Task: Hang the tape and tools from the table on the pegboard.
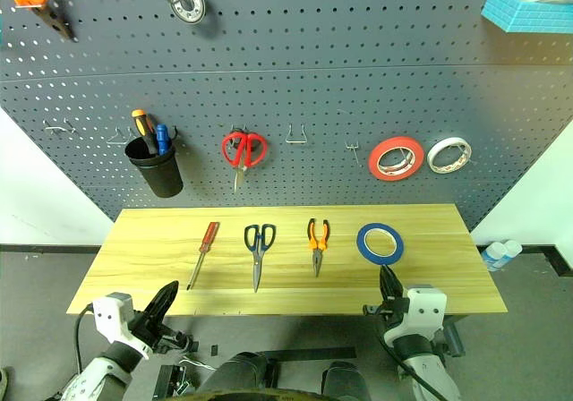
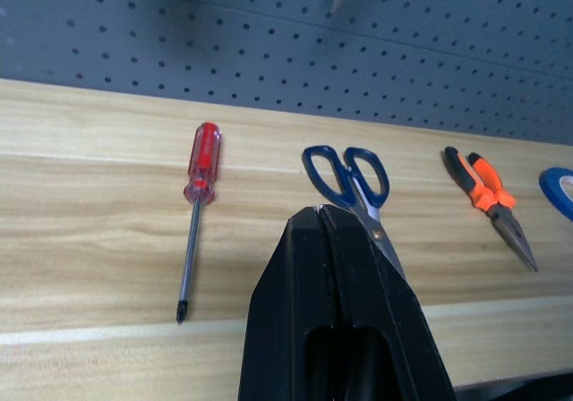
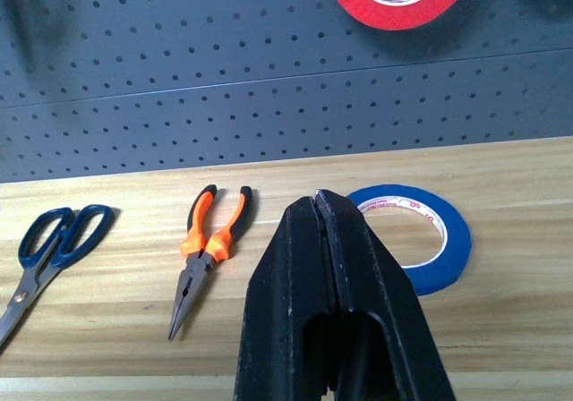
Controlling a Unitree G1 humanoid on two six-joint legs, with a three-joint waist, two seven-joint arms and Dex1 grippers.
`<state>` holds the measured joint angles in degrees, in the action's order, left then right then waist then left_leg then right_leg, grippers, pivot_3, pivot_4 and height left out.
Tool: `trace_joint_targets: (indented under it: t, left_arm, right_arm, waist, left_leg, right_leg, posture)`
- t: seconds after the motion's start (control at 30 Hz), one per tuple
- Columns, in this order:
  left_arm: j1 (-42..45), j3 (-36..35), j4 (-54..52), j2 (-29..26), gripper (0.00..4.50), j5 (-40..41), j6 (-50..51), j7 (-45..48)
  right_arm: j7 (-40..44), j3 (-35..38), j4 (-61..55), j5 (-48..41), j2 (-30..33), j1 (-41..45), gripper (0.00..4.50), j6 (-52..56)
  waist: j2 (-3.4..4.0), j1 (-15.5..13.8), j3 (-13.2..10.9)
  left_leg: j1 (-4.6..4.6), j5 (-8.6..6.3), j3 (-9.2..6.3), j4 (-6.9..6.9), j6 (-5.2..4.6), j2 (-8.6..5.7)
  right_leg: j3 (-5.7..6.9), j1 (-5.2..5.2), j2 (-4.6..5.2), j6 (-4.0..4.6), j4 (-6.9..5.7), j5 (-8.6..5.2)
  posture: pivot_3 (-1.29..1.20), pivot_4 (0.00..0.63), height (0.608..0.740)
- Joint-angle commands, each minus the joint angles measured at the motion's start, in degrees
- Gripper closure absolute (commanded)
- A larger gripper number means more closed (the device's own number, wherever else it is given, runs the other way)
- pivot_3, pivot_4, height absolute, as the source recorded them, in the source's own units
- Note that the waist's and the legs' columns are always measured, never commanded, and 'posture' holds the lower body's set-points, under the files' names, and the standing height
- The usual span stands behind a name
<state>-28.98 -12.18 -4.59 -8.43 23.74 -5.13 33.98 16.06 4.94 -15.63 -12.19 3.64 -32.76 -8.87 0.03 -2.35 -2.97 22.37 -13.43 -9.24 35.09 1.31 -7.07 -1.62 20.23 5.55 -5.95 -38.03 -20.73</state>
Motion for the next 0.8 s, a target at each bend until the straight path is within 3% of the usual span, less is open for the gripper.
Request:
trace_joint_targets:
  t: [0.03, 0.13, 0.43, 0.5, 0.53, 0.8]
  left_arm:
    - [0.65, -0.11, -0.23, -0.21, 4.48, 0.96, 1.51, -0.83]
    - [0.84, -0.05, -0.30, -0.40, 4.50, 1.10, 2.36, -0.93]
    - [1.58, -0.15, 0.07, -0.63, 4.50, 0.97, 3.46, -1.21]
    - [1.80, -0.32, 0.18, -0.71, 3.93, 1.72, 4.10, -0.94]
    - [1.80, -0.41, 0.15, -0.67, 3.66, 2.36, 4.46, -0.63]
    - [1.79, -0.62, 0.00, -1.08, 1.00, 3.72, 5.80, 0.24]
  right_arm:
    - [-0.05, 0.08, -1.45, -0.47, 0.41, 0.42, 4.50, -0.31]
    - [-0.08, 0.11, -1.26, -0.57, 0.42, 0.53, 3.95, -0.15]
    - [-0.10, -0.09, -0.59, -0.50, 0.25, 0.67, 0.88, -0.23]
    - [-0.25, -0.07, -0.36, -0.32, 0.23, 0.86, 0.13, -0.27]
    - [-0.37, -0.02, -0.28, -0.18, 0.23, 0.88, 0.00, -0.32]
    - [-0.25, -0.33, 0.00, -0.40, 0.46, 1.02, 0.00, 0.40]
  waist:
    - [0.01, 0.00, -0.01]
    - [0.01, 0.01, -0.02]
    - [0.00, 0.00, -0.02]
    - [0.00, 0.00, -0.02]
    - [0.00, 0.00, -0.02]
    - [0.01, 0.01, -0.02]
  left_leg:
    - [0.00, 0.00, 0.00, 0.00, 0.00, 0.00]
    - [0.00, 0.00, 0.00, 0.00, 0.00, 0.00]
    - [0.00, 0.02, 0.00, 0.00, -0.03, 0.00]
    - [0.00, 0.02, 0.00, 0.00, -0.03, 0.00]
    - [0.00, 0.02, 0.00, 0.00, -0.03, 0.00]
    - [0.00, 0.02, 0.00, -0.01, -0.04, 0.00]
  right_leg:
    - [0.00, 0.00, 0.00, 0.00, 0.00, 0.00]
    - [0.00, 0.00, 0.00, 0.00, 0.00, 0.00]
    - [0.00, 0.00, 0.00, -0.01, 0.00, 0.00]
    - [0.01, 0.00, -0.01, -0.01, 0.00, 0.00]
    - [0.01, 0.00, -0.01, -0.01, 0.00, 0.00]
    - [0.01, 0.01, -0.01, -0.01, 0.00, 0.00]
  posture:
    - [0.02, 0.032, 0.740]
    - [0.02, 0.031, 0.740]
    - [0.02, 0.029, 0.740]
    - [0.02, 0.029, 0.740]
    - [0.02, 0.028, 0.740]
    - [0.02, 0.026, 0.740]
